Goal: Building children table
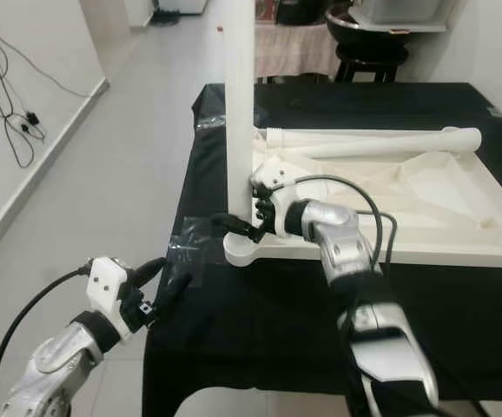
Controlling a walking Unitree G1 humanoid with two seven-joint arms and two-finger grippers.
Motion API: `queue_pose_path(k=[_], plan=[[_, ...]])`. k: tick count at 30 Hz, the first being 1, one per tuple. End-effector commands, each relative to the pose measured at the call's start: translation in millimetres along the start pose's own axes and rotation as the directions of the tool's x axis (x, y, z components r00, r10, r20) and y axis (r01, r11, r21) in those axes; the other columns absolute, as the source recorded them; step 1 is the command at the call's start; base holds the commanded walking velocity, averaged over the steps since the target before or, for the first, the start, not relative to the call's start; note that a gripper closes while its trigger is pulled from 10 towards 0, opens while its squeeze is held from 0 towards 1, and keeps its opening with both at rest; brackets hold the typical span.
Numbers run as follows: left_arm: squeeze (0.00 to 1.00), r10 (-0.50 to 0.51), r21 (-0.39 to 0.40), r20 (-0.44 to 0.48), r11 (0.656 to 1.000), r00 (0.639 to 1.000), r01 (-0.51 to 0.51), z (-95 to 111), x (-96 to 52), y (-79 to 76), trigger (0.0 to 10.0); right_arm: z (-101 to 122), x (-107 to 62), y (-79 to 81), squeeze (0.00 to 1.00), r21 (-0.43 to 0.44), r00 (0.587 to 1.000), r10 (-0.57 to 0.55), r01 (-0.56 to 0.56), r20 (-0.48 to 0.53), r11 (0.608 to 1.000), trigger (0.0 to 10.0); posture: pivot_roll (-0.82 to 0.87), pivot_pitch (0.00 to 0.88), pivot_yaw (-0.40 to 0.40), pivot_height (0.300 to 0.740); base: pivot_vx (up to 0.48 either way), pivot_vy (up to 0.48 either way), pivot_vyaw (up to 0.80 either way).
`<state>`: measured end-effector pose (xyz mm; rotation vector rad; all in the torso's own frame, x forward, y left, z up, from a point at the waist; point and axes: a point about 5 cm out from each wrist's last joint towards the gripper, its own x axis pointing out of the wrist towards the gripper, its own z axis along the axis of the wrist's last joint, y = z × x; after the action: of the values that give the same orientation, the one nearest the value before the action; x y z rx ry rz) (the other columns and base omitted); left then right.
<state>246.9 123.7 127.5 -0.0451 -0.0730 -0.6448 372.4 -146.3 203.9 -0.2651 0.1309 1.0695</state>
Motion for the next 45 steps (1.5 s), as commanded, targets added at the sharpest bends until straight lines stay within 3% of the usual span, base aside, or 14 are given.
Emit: queue_pose_path(k=[1, 9, 10, 24, 26, 28, 30, 31, 38, 39, 41, 42, 43, 45], plan=[[0.00, 0.001, 0.008, -0.012, 1.000, 1.000, -0.001, -2, -3.3, -0.2, 10.0, -3, 3.4, 4.3, 0.00, 0.010, 0.995, 0.100, -0.100, -0.030, 0.995, 10.0, -0.07, 0.070, 0.006, 0.740, 0.000, 0.000, 0.00], [0.00, 0.000, 0.009, -0.014, 1.000, 1.000, 0.001, -1, -4.9, -1.2, 10.0, -3, 9.2, 1.8, 0.00, 0.009, 0.989, 0.132, -0.132, -0.069, 0.991, 9.1, -0.04, 0.080, 0.008, 0.740, 0.000, 0.000, 0.00], [0.00, 0.000, 0.009, -0.013, 1.000, 1.000, 0.000, -1, -5.1, -1.8, 10.0, -6, 8.9, -0.1, 0.00, 0.026, 0.990, 0.126, -0.125, -0.067, 0.992, 0.0, -0.03, 0.082, 0.008, 0.740, 0.000, 0.000, 0.00], [0.00, -0.001, 0.004, -0.010, 1.000, 1.000, 0.001, 2, -9.0, 0.9, 10.0, -63, -25.0, 1.2, 0.00, 0.082, 0.981, -0.162, 0.171, -0.106, 0.982, 0.0, -0.06, 0.121, 0.026, 0.740, 0.000, 0.000, 0.00], [0.00, -0.002, 0.005, -0.012, 1.000, 1.000, 0.002, 2, -10.1, 2.0, 10.0, -73, -24.3, 10.5, 0.00, 0.113, 0.951, -0.286, 0.299, -0.119, 0.948, 0.0, -0.06, 0.122, 0.021, 0.740, 0.000, 0.000, 0.00], [0.00, -0.002, 0.009, -0.017, 1.000, 1.000, 0.002, 3, -12.3, 6.1, 10.0, -83, -2.2, 60.7, 0.00, 0.326, 0.822, -0.552, 0.565, -0.140, 0.758, 0.0, -0.08, 0.132, 0.036, 0.740, 0.000, 0.000, 0.00], [0.00, -0.001, 0.010, -0.018, 1.000, 1.000, 0.001, 3, -12.8, 7.9, 10.0, -83, 4.0, 88.3, 0.00, 0.432, 0.789, -0.588, 0.600, -0.179, 0.673, 0.0, -0.08, 0.132, 0.036, 0.740, 0.000, 0.000, 0.00], [0.00, -0.002, 0.013, -0.022, 1.000, 1.000, 0.002, 3, -12.1, 9.3, 10.0, -59, 0.8, 89.7, 0.00, 0.225, 0.759, -0.646, 0.645, -0.079, 0.730, 0.0, -0.09, 0.130, 0.054, 0.740, 0.000, 0.000, 0.00], [0.00, -0.036, 0.018, -0.033, 0.999, 0.999, 0.036, 2, -7.0, 9.7, 10.0, -58, 20.3, 79.5, 0.00, 0.120, 0.861, -0.503, 0.508, -0.068, 0.853, 0.0, -0.07, 0.110, 0.041, 0.740, 0.000, 0.000, 0.00], [0.00, -0.030, 0.019, -0.030, 0.999, 0.999, 0.030, 2, -6.3, 9.5, 10.0, -58, 21.9, 77.6, 0.00, 0.112, 0.863, -0.500, 0.505, -0.072, 0.856, 9.8, -0.08, 0.109, 0.048, 0.740, 0.000, 0.000, 0.00], [0.00, -0.024, 0.019, -0.027, 1.000, 0.999, 0.024, 2, -5.8, 9.3, 10.0, -55, 23.0, 76.6, 0.00, 0.121, 0.870, -0.490, 0.493, -0.052, 0.862, 10.0, -0.08, 0.107, 0.042, 0.740, 0.000, 0.000, 0.00], [0.00, -0.021, 0.018, -0.025, 1.000, 0.999, 0.021, 2, -5.2, 9.2, 10.0, -53, 22.4, 77.5, 0.16, 0.135, 0.877, -0.478, 0.478, -0.034, 0.868, 10.0, -0.08, 0.106, 0.043, 0.740, 0.000, 0.000, 0.00], [0.00, -0.021, 0.017, -0.024, 1.000, 0.999, 0.021, 2, -4.7, 8.9, 10.0, -50, 22.7, 77.1, 1.00, 0.164, 0.890, -0.456, 0.451, -0.010, 0.877, 10.0, -0.08, 0.106, 0.044, 0.740, 0.000, 0.000, 0.00], [0.00, -0.023, 0.016, -0.025, 1.000, 0.999, 0.023, 2, -4.3, 8.6, 10.0, -47, 22.7, 77.2, 1.00, 0.182, 0.898, -0.440, 0.431, 0.008, 0.884, 10.0, -0.08, 0.106, 0.043, 0.740, 0.000, 0.000, 0.00]])
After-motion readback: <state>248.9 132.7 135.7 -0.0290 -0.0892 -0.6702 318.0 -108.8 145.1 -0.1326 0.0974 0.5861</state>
